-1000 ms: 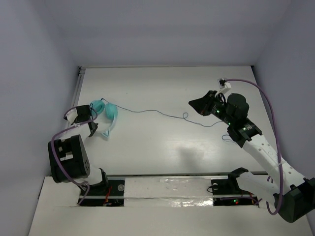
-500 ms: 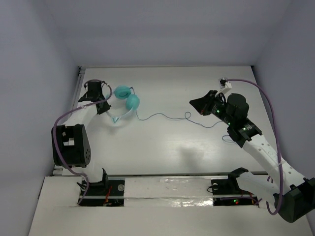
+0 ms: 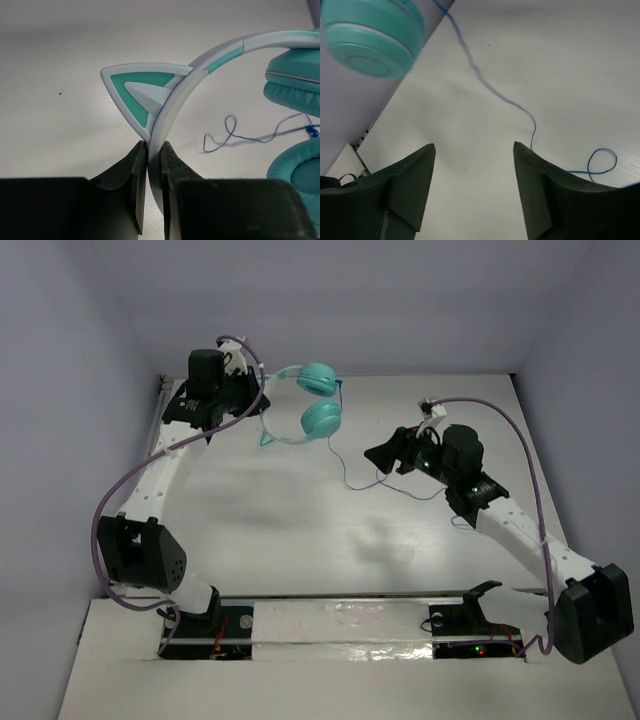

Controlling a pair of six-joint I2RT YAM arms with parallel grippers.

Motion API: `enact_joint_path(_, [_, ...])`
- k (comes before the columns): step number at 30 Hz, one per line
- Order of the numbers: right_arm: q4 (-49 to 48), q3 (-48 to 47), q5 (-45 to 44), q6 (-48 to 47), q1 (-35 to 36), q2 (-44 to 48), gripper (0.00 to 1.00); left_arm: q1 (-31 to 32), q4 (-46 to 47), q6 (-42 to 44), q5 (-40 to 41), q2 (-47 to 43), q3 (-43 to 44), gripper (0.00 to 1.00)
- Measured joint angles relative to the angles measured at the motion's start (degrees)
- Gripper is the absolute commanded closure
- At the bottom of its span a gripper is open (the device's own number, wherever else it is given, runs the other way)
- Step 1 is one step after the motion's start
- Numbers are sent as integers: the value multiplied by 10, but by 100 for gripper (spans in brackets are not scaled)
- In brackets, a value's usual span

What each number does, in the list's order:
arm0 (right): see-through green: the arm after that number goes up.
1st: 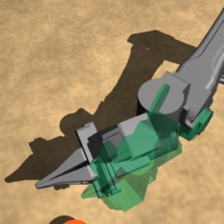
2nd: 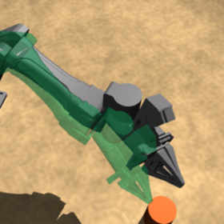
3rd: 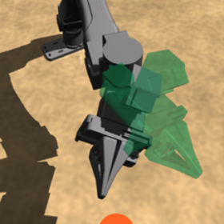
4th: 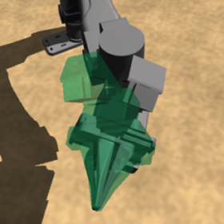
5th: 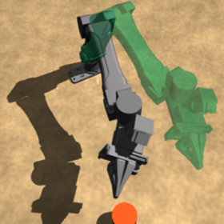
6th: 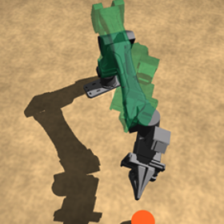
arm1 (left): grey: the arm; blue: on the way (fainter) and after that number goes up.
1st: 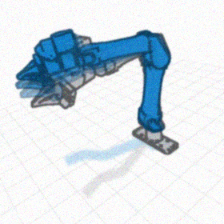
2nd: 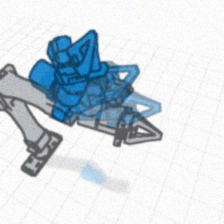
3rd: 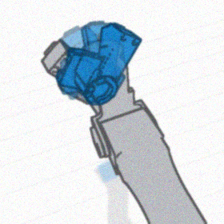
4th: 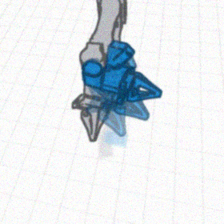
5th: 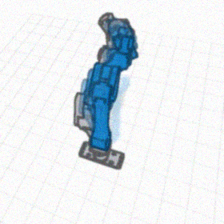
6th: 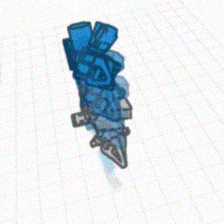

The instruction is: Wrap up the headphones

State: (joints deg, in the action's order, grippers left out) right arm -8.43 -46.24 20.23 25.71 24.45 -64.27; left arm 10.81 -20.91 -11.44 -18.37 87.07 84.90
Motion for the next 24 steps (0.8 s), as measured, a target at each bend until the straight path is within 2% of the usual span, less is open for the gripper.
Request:
enact_joint_path(1, [-5,-3,3,-16,0,-13,22,-1,-10,5,-16,4,19,100])
enact_joint_path(4, [-31,-12,10,-56,0,-58,16,-2,-34,12,-57,23,83,100])
enact_joint_path(7, [-66,-13,18,-79,0,-96,14,-4,-39,12,-89,31,125,100])
enact_joint_path(15, [-148,-2,72,-90,0,-179,17,-4,-66,3,-143,34,202,100])
enact_joint_path(17, [-167,5,79,-90,0,-179,22,-4,-66,0,-154,37,219,100])
enact_joint_path(24, [-222,-10,95,-90,0,-237,27,-4,-62,-18,-186,41,222,100])
